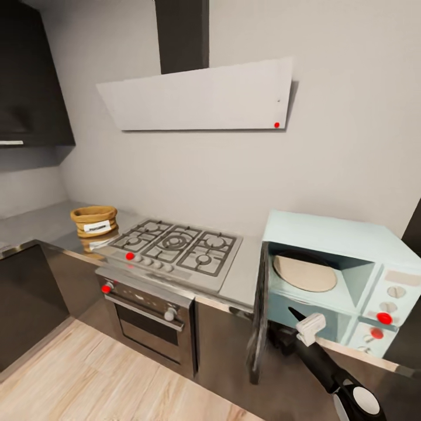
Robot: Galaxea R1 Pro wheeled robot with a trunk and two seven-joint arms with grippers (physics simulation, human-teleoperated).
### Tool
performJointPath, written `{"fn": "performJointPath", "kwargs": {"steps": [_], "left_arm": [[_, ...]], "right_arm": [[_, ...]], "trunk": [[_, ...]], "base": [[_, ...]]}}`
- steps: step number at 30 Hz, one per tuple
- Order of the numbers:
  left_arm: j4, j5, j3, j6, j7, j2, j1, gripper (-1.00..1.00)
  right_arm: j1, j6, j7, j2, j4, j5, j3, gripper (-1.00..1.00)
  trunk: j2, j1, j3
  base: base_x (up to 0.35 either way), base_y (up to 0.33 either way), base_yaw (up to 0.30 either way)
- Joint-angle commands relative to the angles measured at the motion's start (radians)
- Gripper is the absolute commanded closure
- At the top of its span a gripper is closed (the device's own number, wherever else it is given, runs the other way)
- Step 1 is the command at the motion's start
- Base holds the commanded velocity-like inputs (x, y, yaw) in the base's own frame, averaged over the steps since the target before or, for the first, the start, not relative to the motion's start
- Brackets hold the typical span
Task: In the kitchen, take the popcorn bag from the countertop, put it into the microwave, and heat it until the popcorn is cooked so the cooked popcorn ends up inside the bag.
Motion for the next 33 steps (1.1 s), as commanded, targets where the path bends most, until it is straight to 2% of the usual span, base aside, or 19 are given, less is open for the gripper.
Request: {"fn": "performJointPath", "kwargs": {"steps": [1, 10, 17, 18, 19, 20, 22, 24, 25, 28, 33], "left_arm": [[-0.003, -0.001, 0.004, 0.004, 0.000, 0.000, 0.000, -1.00], [-0.003, -0.001, 0.004, 0.004, 0.000, 0.000, 0.000, -1.00], [-0.003, -0.001, 0.004, 0.004, 0.000, 0.000, 0.000, -1.00], [-0.003, -0.001, 0.004, 0.004, 0.000, 0.000, 0.000, -1.00], [-0.003, -0.001, 0.004, 0.004, 0.000, 0.000, 0.000, -1.00], [-0.003, -0.001, 0.004, 0.004, 0.000, 0.000, 0.000, -1.00], [-0.003, -0.001, 0.004, 0.004, -0.001, 0.000, 0.000, -1.00], [-0.003, -0.001, 0.005, 0.004, 0.000, 0.001, 0.000, -1.00], [-0.003, -0.001, 0.004, 0.004, 0.000, 0.001, 0.000, -1.00], [-0.003, -0.001, 0.004, 0.004, 0.000, 0.001, 0.000, -1.00], [-0.003, -0.001, 0.004, 0.004, 0.000, 0.001, 0.000, -1.00]], "right_arm": [[-0.001, -0.003, 0.006, 0.000, 0.000, 0.000, -0.001, -1.00], [-0.001, 0.000, 0.007, 0.000, 0.000, 0.000, -0.001, -1.00], [-0.001, 0.000, -0.009, 0.000, 0.000, 0.000, -0.004, -1.00], [-0.001, 0.000, -0.035, 0.000, 0.000, 0.000, -0.005, -1.00], [-0.001, -0.001, -0.113, 0.000, 0.000, -0.001, -0.007, -1.00], [-0.001, -0.004, -0.214, 0.001, 0.000, -0.002, -0.008, -1.00], [-0.001, -0.009, -0.367, 0.004, 0.000, -0.005, -0.007, -1.00], [-0.001, -0.013, -0.562, 0.019, 0.000, -0.015, 0.011, -1.00], [-0.001, -0.013, -0.595, 0.025, 0.000, -0.017, 0.025, -1.00], [-0.001, -0.013, -0.624, 0.030, 0.000, -0.018, 0.041, -1.00], [-0.001, -0.016, -0.629, 0.030, 0.000, -0.018, 0.051, -1.00]], "trunk": [[-0.001, 0.000, -0.001], [-0.001, 0.000, -0.001], [-0.001, 0.000, -0.001], [-0.001, 0.000, -0.001], [-0.001, 0.000, -0.001], [-0.001, 0.000, -0.001], [-0.001, 0.000, -0.001], [-0.001, 0.000, -0.001], [-0.001, 0.000, -0.001], [-0.001, 0.000, -0.001], [-0.001, 0.000, -0.001]], "base": [[0.000, 0.000, 0.255], [0.000, 0.000, 0.252], [0.000, 0.000, 0.050], [0.000, 0.000, 0.004], [0.000, 0.000, 0.002], [0.000, 0.000, 0.000], [0.000, 0.000, 0.000], [0.000, 0.000, 0.000], [0.000, 0.000, 0.000], [-0.144, 0.000, 0.000], [-0.319, 0.000, 0.000]]}}
